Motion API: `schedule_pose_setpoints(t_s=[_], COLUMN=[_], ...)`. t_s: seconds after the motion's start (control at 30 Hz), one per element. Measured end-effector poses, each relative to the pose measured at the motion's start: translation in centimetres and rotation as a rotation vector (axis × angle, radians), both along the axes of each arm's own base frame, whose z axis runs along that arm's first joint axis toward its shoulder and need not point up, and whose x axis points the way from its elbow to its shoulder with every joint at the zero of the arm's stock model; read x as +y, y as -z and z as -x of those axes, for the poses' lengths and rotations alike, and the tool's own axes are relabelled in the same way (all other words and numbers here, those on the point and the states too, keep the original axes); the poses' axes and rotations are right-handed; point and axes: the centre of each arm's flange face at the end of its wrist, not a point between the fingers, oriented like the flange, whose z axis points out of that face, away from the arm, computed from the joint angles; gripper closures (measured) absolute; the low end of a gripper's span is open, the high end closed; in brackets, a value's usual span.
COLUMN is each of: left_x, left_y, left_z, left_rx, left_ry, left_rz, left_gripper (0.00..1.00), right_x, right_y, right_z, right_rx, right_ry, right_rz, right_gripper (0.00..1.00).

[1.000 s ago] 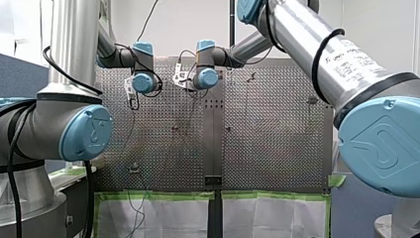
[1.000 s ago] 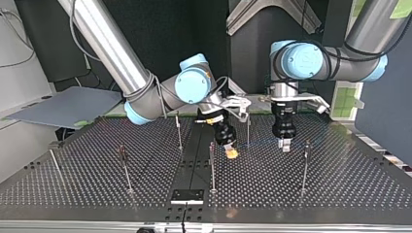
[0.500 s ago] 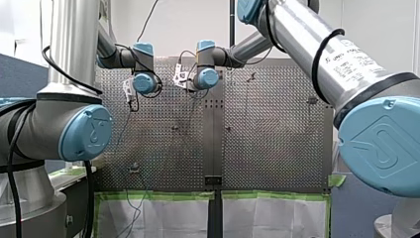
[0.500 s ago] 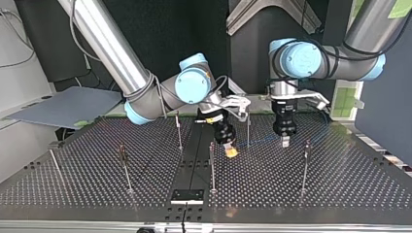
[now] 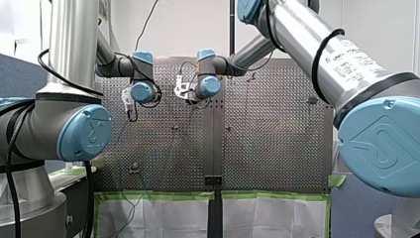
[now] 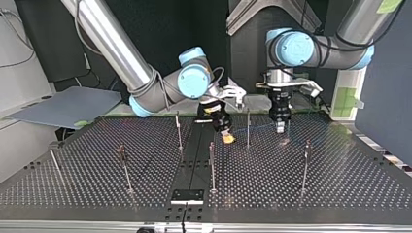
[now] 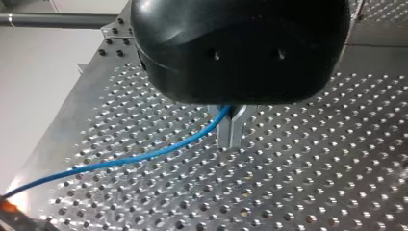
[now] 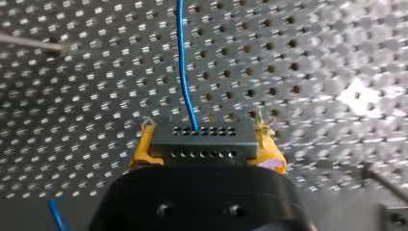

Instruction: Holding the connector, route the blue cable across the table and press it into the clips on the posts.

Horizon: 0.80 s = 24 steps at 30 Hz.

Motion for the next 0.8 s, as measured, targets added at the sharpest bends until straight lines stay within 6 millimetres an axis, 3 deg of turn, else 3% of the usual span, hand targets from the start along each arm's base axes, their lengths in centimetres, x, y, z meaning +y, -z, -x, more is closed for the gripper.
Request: schedule_pose_setpoints(t_s=[0.43,0.8], left_x=[0.2,-0.3], left_y=[8.3,12.4], left_z=[1.7,1.1], left_rx=[0.128,0.178], left_ry=[-0.001,0.036], left_rz=[-0.018,-0.023], left_gripper=[1.00,1.00], right_x=[1.6,3.2], right_y=[5.3,8.6], right_z=[2.0,3.2], right_rx=[0.096,0.157], right_ry=[0.003,-0.003], right_rz=[-0.067,-0.110], right_gripper=[1.00,1.00])
